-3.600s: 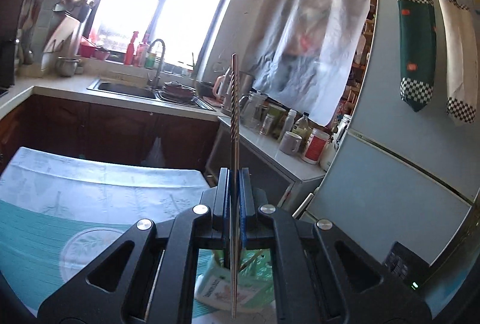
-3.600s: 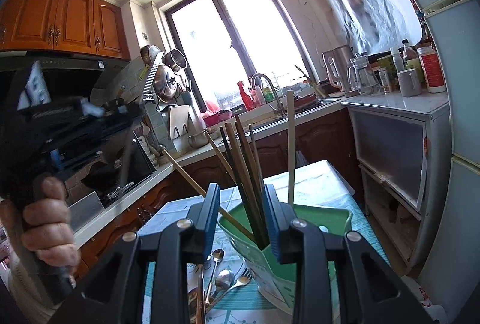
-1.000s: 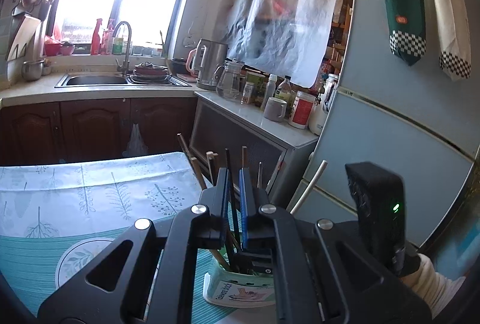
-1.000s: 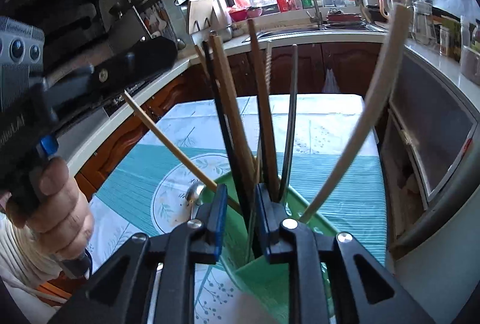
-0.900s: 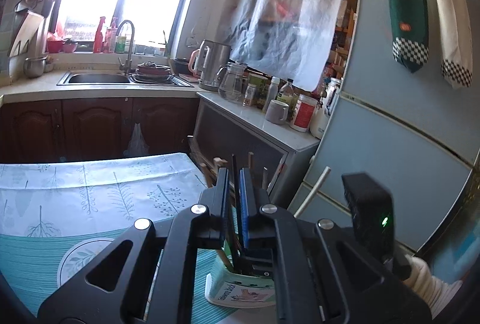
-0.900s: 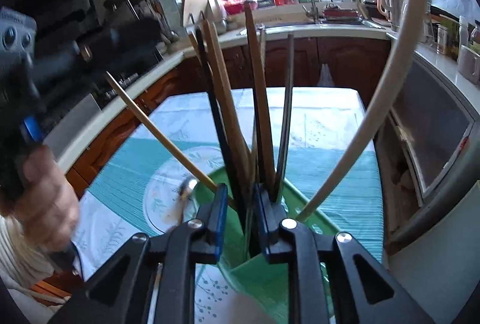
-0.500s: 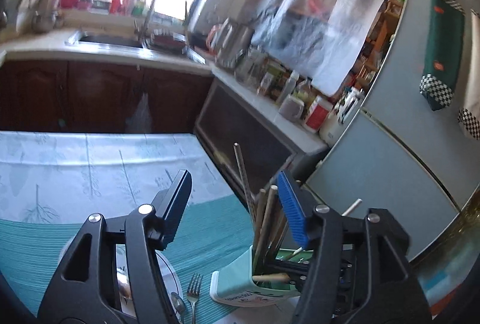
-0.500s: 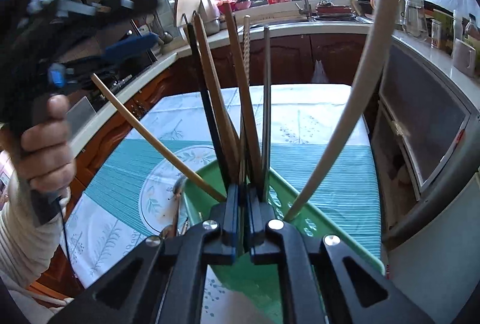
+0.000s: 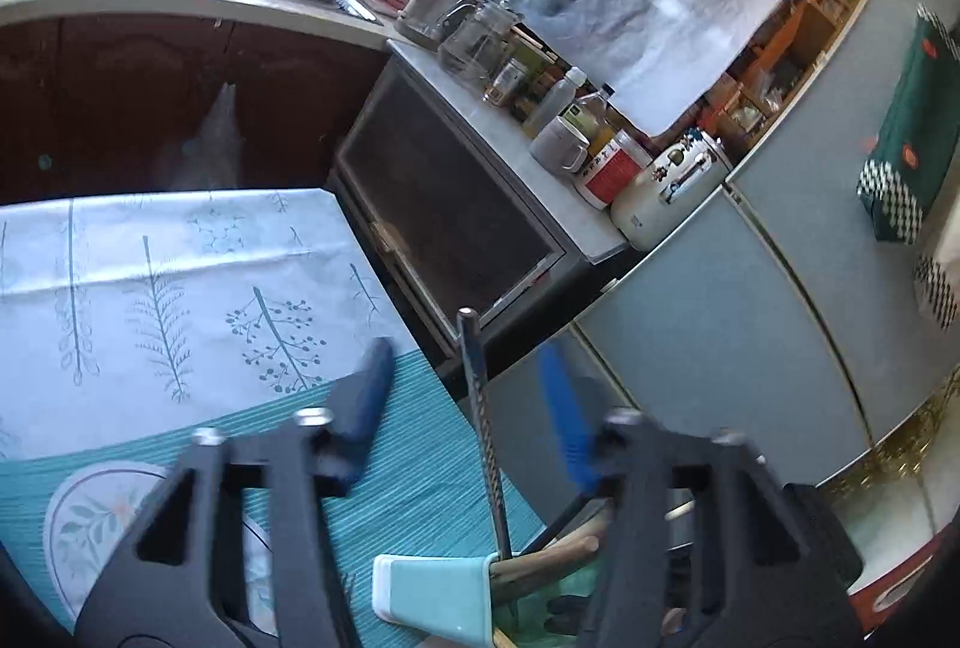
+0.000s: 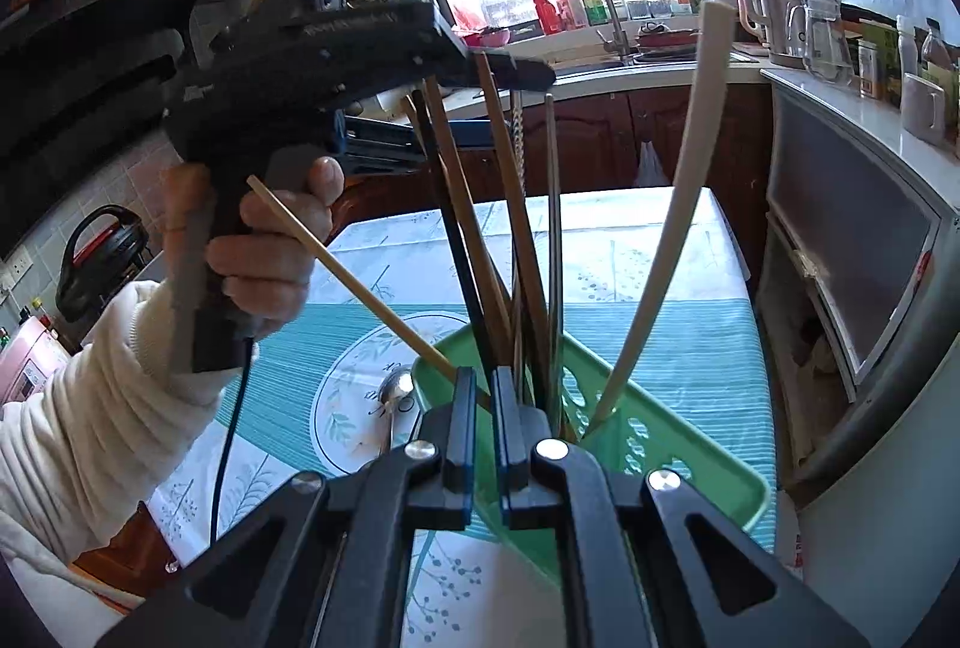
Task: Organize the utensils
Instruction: 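Move both tools back over the spoons on the placemat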
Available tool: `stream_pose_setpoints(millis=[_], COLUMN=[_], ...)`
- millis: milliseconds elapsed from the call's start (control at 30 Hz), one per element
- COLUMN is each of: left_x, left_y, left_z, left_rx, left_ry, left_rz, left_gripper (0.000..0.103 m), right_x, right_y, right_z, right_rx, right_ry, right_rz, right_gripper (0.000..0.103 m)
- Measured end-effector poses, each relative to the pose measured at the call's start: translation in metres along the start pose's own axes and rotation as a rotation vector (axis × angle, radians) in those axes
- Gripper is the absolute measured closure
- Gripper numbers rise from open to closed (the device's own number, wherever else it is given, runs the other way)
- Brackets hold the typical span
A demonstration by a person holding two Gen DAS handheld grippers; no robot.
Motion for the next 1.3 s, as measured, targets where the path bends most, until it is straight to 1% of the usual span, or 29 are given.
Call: stream_pose_setpoints(millis=[33,67,100,200,333,400,533,667,767,833,867,900,933,1000,1033,1067,1133,1233,1300], left_x=[0.000,0.002,0.003,0.006,0.011,0.012,0.014,0.022,0.037,0.051,0.060,0.071,0.079,0.103,0.115,0.125,0.147,0.171,0.183], left_y=[0.000,-0.001,-0.002,-0.013,-0.032,-0.037,-0.042,-0.052,-0.070,-0.086,-0.096,-0.108,-0.117,-0.139,-0.147,-0.152,-0.159,-0.165,-0.165], left_z=[0.004,0.009,0.012,0.029,0.058,0.068,0.076,0.082,0.088,0.091,0.092,0.091,0.089,0.085,0.082,0.078,0.066,0.046,0.032], left_rx=[0.003,-0.002,-0.010,-0.012,0.012,0.004,-0.036,-0.054,-0.103,-0.146,-0.165,-0.192,-0.208,-0.236,-0.258,-0.278,-0.333,-0.363,-0.376], left_ry=[0.012,0.028,0.044,0.096,0.182,0.204,0.215,0.212,0.218,0.223,0.220,0.210,0.202,0.178,0.169,0.161,0.134,0.059,0.013], left_rz=[0.005,0.010,0.018,0.041,0.069,0.072,0.083,0.078,0.073,0.072,0.074,0.077,0.082,0.102,0.106,0.104,0.068,0.018,0.002], left_gripper=[0.080,0.092,0.096,0.098,0.098,0.098,0.098,0.098,0.097,0.094,0.090,0.081,0.075,0.046,0.042,0.040,0.040,0.040,0.040], right_x=[0.000,0.001,0.001,0.003,0.007,0.007,0.008,0.010,0.012,0.014,0.017,0.018,0.021,0.025,0.028,0.030,0.033,0.036,0.036], right_y=[-0.001,-0.002,-0.003,-0.008,-0.013,-0.015,-0.022,-0.031,-0.034,-0.034,-0.034,-0.034,-0.032,-0.028,-0.025,-0.022,-0.012,0.003,0.013], right_z=[0.001,0.001,0.001,-0.001,-0.005,-0.006,-0.006,-0.011,-0.017,-0.024,-0.028,-0.031,-0.037,-0.045,-0.049,-0.053,-0.060,-0.066,-0.068], right_rx=[-0.004,-0.009,-0.014,-0.032,-0.050,-0.046,-0.051,-0.057,-0.058,-0.080,-0.086,-0.089,-0.094,-0.106,-0.113,-0.119,-0.123,-0.120,-0.119], right_ry=[0.007,0.010,0.013,0.015,0.008,0.007,0.009,-0.001,-0.013,-0.023,-0.030,-0.036,-0.048,-0.067,-0.075,-0.082,-0.092,-0.088,-0.074], right_rz=[0.006,0.010,0.016,0.037,0.058,0.063,0.081,0.092,0.081,0.069,0.061,0.054,0.040,0.016,0.002,-0.016,-0.050,-0.103,-0.134], right_gripper=[0.098,0.098,0.098,0.098,0.098,0.098,0.098,0.098,0.098,0.098,0.098,0.098,0.098,0.098,0.098,0.098,0.098,0.098,0.098])
Point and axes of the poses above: each gripper's, at about its wrist camera, not at the fingertips, and y roughly the way its jaws point, z to its right, x to its underside, the point moved 1 cm from there along y, roughly the way its jaws point, and after that the axes turned 13 degrees about x, right-handed, at the moved point
